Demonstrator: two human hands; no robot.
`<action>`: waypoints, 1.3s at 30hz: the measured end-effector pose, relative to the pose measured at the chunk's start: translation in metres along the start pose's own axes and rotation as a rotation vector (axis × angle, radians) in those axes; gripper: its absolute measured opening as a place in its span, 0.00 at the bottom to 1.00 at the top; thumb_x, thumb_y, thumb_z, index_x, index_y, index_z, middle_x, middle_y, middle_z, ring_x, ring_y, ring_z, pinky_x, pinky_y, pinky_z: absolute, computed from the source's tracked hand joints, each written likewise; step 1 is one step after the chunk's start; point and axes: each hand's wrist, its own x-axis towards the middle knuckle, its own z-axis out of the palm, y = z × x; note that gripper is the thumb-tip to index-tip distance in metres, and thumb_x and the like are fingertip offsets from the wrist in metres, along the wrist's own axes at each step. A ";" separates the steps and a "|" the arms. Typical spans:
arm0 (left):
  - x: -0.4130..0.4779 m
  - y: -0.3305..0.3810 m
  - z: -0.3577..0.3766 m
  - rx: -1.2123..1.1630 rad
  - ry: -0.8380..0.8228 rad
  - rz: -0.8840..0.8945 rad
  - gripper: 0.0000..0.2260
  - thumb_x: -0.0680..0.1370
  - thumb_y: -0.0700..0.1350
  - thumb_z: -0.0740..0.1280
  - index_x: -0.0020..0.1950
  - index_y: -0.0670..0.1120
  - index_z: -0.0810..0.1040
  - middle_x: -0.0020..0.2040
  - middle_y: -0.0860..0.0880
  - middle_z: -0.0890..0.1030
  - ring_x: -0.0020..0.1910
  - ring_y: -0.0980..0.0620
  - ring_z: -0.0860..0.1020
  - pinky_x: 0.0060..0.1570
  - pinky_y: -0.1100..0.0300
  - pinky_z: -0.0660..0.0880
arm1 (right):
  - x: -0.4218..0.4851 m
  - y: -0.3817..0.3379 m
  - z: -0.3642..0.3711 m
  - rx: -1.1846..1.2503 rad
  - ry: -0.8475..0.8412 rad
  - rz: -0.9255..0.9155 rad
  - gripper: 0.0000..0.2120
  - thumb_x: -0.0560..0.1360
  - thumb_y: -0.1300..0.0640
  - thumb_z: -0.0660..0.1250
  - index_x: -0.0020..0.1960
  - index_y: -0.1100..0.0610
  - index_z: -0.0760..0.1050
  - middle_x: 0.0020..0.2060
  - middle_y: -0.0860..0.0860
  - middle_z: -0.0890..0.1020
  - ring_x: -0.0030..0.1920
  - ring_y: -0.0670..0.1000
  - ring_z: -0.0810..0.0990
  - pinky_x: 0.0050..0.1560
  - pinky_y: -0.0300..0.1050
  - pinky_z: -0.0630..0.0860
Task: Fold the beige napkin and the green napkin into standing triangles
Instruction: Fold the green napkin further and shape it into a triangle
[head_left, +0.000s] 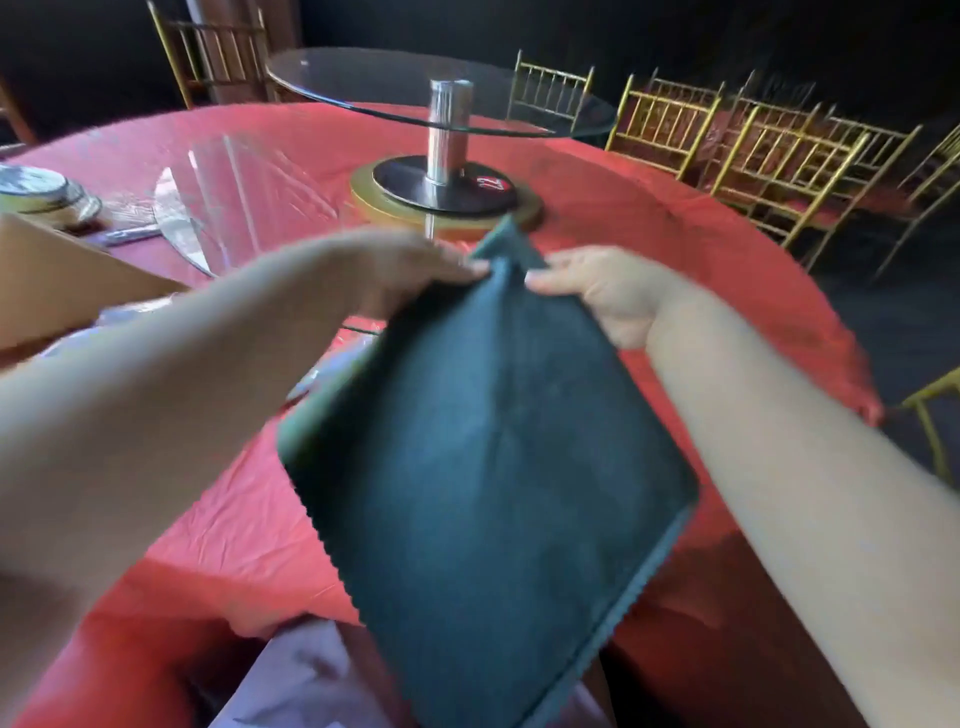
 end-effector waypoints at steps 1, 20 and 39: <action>0.001 -0.020 0.022 -0.018 0.067 -0.115 0.14 0.74 0.49 0.69 0.55 0.43 0.79 0.50 0.44 0.83 0.43 0.49 0.83 0.47 0.53 0.80 | 0.014 0.022 -0.003 -0.039 0.008 0.080 0.08 0.76 0.66 0.58 0.50 0.62 0.76 0.37 0.53 0.85 0.36 0.50 0.84 0.44 0.46 0.80; 0.060 -0.089 0.035 0.151 0.235 -0.226 0.15 0.66 0.51 0.76 0.47 0.44 0.82 0.48 0.42 0.83 0.49 0.42 0.81 0.55 0.44 0.76 | -0.047 0.107 -0.028 -0.475 0.355 0.352 0.07 0.71 0.54 0.72 0.41 0.57 0.80 0.35 0.50 0.79 0.36 0.47 0.75 0.39 0.40 0.69; 0.043 -0.128 0.055 1.406 0.110 0.380 0.30 0.77 0.63 0.38 0.76 0.50 0.45 0.77 0.55 0.44 0.75 0.56 0.39 0.72 0.49 0.38 | -0.036 0.112 0.002 -0.922 0.578 0.290 0.12 0.73 0.55 0.68 0.56 0.53 0.74 0.51 0.50 0.80 0.49 0.52 0.78 0.44 0.41 0.69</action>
